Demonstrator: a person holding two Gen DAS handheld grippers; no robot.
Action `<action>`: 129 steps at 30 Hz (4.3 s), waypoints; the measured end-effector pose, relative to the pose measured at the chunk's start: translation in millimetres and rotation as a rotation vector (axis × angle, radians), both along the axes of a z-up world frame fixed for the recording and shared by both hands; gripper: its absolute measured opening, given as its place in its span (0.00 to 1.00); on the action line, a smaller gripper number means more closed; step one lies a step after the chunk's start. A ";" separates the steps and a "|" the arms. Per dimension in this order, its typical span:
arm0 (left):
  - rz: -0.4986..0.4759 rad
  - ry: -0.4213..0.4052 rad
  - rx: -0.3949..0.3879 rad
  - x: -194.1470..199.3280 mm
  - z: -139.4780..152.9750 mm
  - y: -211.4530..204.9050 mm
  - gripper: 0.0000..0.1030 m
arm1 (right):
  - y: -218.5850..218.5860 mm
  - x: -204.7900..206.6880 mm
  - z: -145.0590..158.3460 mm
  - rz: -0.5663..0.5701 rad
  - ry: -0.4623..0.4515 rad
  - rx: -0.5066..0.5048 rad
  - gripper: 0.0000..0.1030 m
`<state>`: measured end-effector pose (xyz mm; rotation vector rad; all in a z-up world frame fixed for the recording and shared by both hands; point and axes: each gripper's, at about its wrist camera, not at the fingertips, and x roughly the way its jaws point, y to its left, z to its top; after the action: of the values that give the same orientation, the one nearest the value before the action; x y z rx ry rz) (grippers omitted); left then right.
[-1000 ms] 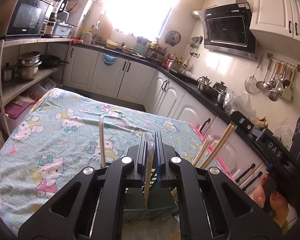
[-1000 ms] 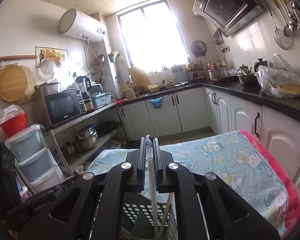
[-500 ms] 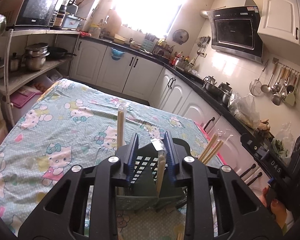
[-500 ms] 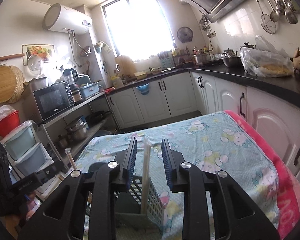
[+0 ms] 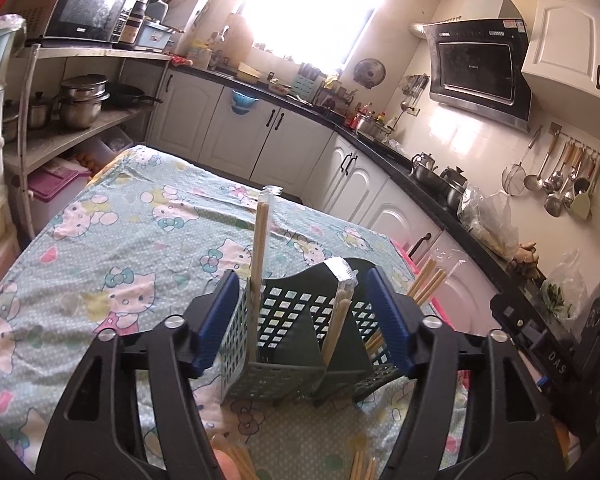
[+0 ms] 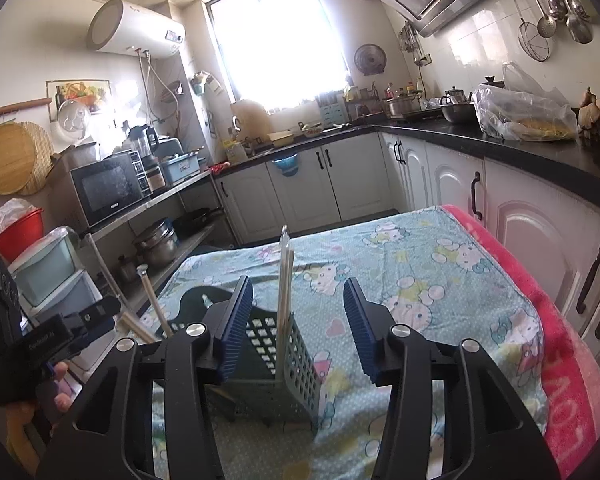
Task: Organize utensils
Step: 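Open both grippers to release the chopsticks into the caddy, then move both tools back and down to the chopsticks on the cloth, then close the left gripper on chopsticks while the right gripper closes on others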
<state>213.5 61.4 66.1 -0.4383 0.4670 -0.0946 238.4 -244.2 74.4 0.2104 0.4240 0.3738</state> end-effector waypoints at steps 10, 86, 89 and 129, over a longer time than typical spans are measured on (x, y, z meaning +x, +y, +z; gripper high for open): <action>0.005 -0.005 -0.010 -19.1 -1.2 4.5 0.80 | 2.0 -18.2 -9.3 0.015 0.014 -0.023 0.52; -0.019 0.230 -0.023 -87.3 -79.5 15.7 0.59 | 21.1 -95.2 -74.0 0.178 0.188 -0.149 0.64; -0.035 0.247 -0.028 -86.2 -85.0 12.1 0.51 | 22.1 -96.9 -79.5 0.186 0.205 -0.162 0.61; -0.123 0.399 -0.026 -41.7 -131.6 -14.2 0.24 | 49.7 -25.5 -144.5 0.241 0.455 -0.255 0.26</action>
<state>171.8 47.3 -65.5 -0.4551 0.8863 -0.1331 212.9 -194.5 -70.1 -0.0090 0.9444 0.5045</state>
